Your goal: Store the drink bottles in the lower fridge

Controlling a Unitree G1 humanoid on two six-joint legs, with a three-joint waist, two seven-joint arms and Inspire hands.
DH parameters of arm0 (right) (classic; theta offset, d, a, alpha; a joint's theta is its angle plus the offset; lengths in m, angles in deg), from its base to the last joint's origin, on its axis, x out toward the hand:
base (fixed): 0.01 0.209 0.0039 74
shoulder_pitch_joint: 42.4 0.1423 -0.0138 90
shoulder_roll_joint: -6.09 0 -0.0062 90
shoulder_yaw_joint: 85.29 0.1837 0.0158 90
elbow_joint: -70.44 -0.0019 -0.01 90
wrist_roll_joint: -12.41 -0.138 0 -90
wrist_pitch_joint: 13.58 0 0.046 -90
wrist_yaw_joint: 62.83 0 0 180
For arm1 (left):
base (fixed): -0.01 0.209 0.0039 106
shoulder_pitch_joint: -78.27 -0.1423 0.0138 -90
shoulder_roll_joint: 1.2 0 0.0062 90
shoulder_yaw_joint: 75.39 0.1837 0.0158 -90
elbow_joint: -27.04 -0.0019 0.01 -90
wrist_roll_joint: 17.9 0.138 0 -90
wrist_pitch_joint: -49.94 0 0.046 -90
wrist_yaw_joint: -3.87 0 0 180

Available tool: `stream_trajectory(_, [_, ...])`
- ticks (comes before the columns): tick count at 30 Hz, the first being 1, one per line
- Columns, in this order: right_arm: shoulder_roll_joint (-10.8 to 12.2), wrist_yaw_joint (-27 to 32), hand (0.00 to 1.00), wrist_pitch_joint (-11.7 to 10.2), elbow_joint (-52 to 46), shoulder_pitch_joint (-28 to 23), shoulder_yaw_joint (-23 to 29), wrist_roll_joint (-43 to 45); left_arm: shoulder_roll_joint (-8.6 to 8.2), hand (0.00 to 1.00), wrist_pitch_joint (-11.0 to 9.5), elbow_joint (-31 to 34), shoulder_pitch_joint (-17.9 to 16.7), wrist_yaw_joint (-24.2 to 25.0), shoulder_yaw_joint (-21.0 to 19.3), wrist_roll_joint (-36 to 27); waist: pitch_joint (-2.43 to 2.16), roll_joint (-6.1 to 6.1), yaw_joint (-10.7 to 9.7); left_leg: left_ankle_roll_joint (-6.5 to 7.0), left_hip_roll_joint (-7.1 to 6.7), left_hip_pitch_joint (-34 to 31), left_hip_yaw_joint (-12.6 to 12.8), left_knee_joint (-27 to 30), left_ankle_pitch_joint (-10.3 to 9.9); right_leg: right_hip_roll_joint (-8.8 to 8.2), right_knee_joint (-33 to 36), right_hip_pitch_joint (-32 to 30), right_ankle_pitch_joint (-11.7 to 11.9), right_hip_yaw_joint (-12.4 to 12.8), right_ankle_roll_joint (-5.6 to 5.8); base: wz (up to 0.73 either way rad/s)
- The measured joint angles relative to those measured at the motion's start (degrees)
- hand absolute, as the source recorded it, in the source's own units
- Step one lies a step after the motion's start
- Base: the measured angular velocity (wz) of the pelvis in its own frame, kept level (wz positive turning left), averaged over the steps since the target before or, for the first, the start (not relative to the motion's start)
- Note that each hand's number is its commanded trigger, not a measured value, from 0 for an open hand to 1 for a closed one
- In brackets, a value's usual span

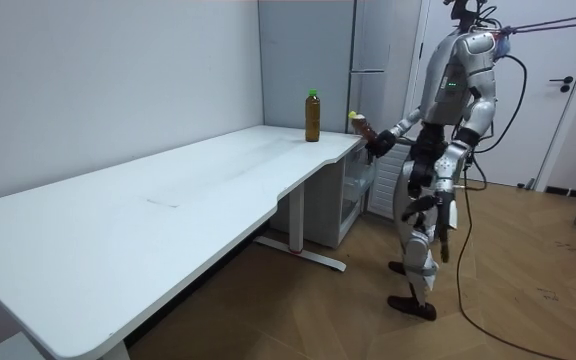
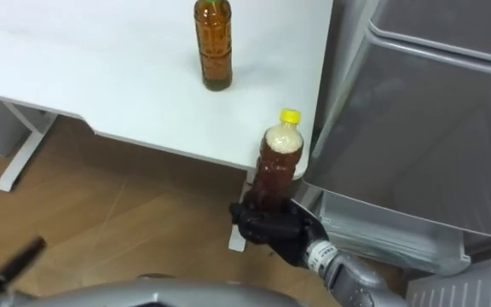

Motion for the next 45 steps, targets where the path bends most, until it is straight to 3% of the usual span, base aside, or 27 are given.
stream_trajectory(4, [-0.4,-1.5,1.0,1.0,2.2,1.4,0.2,-0.6,-0.49,0.0,5.7,-10.6,-1.6,8.8,0.3,-2.7,0.06,-0.77,-1.6,-0.01,0.15,-1.1,0.8,0.2,0.0,0.13,0.2,-0.9,0.0,0.5,-0.01,-0.06])
stream_trajectory(7, [-0.7,-2.9,1.0,1.4,3.2,2.0,0.2,0.3,-0.49,0.0,9.5,-13.3,-1.3,14.1,0.4,-0.5,0.07,-0.56,-3.2,-0.01,0.14,-1.3,0.7,0.4,-0.1,0.11,0.3,-1.3,0.0,0.4,0.01,0.06])
stream_trajectory(13, [-1.1,-4.2,1.0,3.9,3.3,2.0,0.2,4.6,-0.42,0.0,13.6,-13.8,1.2,22.5,1.2,5.6,0.06,0.25,-7.1,0.0,0.11,-2.3,0.9,1.1,-0.3,-0.02,0.3,-1.3,0.0,0.2,0.04,0.03])
stream_trajectory(19, [-1.2,-6.2,1.0,3.7,5.2,2.0,0.5,9.0,-0.6,0.0,14.7,-13.7,4.3,26.7,7.5,15.6,0.18,0.03,-9.8,0.0,0.11,-2.4,1.2,1.0,-0.3,0.0,0.2,-1.6,0.0,0.2,0.07,-0.01])
stream_trajectory(29, [-1.0,-4.9,1.0,3.9,8.3,1.1,1.8,10.2,-0.82,0.0,14.9,-13.8,4.6,29.1,7.7,21.2,0.15,0.06,-11.4,0.01,0.14,-2.6,1.9,0.8,-0.3,0.11,0.3,-2.4,-0.1,1.1,0.11,-0.04])
stream_trajectory(34, [-0.6,-0.7,1.0,3.9,9.5,0.1,3.6,8.1,-0.77,0.0,14.8,-13.7,4.3,29.5,7.7,21.2,-0.08,0.33,-12.5,0.0,0.24,-2.5,2.4,0.9,-0.3,0.19,0.4,-2.5,0.0,1.4,0.08,-0.04])
stream_trajectory(39, [0.0,2.9,1.0,3.9,9.5,-0.3,5.9,6.0,-0.75,0.0,14.6,-13.6,4.4,29.8,7.1,22.1,0.2,0.43,-13.9,0.03,0.24,-2.2,2.9,1.0,-0.3,0.15,1.2,-2.5,-0.1,1.8,0.15,-0.05])
stream_trajectory(45, [1.4,11.6,1.0,3.8,12.3,-0.2,14.1,-7.7,-1.23,0.0,14.6,-13.9,4.3,30.8,6.9,22.8,0.14,1.44,-13.7,0.12,0.24,-1.9,3.9,1.0,-0.6,0.42,1.5,-3.4,-0.1,3.5,0.23,-0.09])
